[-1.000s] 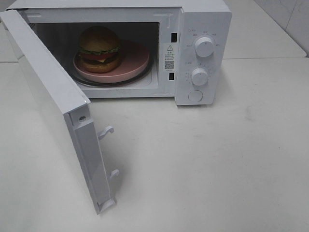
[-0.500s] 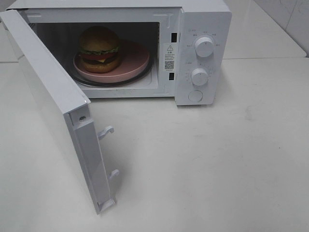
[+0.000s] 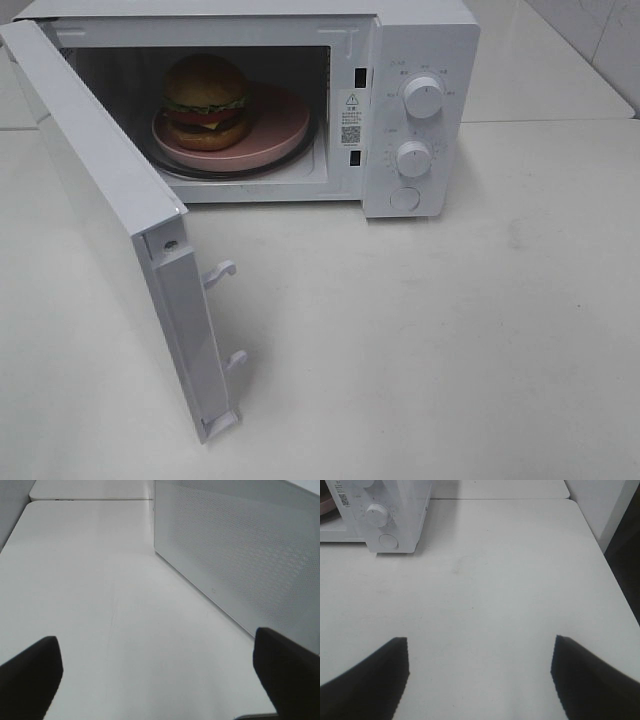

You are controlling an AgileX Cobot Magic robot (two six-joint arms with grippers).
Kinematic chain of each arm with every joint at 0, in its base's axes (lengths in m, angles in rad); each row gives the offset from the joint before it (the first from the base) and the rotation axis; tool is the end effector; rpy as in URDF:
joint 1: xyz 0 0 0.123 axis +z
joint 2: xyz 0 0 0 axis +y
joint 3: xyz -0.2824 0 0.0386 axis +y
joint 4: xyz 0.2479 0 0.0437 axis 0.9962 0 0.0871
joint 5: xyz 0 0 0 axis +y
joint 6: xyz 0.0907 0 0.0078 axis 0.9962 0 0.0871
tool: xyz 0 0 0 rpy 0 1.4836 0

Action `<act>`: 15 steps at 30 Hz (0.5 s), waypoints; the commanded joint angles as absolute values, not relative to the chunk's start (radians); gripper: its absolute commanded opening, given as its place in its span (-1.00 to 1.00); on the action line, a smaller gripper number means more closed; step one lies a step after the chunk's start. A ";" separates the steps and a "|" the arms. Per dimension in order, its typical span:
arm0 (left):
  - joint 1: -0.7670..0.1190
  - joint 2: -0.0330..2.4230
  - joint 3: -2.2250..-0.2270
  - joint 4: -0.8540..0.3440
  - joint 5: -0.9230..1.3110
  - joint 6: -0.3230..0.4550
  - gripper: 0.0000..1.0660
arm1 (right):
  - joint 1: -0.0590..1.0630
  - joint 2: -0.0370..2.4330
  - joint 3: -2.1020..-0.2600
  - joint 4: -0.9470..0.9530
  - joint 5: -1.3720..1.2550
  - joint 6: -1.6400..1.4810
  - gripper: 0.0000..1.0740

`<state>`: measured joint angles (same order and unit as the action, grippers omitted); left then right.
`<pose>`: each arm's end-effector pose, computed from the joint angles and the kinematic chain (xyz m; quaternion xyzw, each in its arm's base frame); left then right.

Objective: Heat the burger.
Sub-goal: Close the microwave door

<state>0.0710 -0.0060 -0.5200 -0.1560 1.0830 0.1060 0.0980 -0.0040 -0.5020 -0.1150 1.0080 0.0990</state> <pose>-0.0087 -0.0132 0.2816 0.0198 0.8495 -0.0314 0.5264 -0.0030 -0.0092 0.2825 0.0013 0.8362 -0.0035 0.5485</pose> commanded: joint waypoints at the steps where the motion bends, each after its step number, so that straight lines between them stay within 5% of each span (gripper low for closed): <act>1: 0.074 -0.024 -0.517 -0.158 1.070 0.103 0.81 | 0.093 -0.032 -0.500 -0.115 0.999 0.110 0.42; 15: 0.074 -0.024 -0.517 -0.158 1.070 0.103 0.81 | 0.093 -0.032 -0.500 -0.115 0.999 0.110 0.42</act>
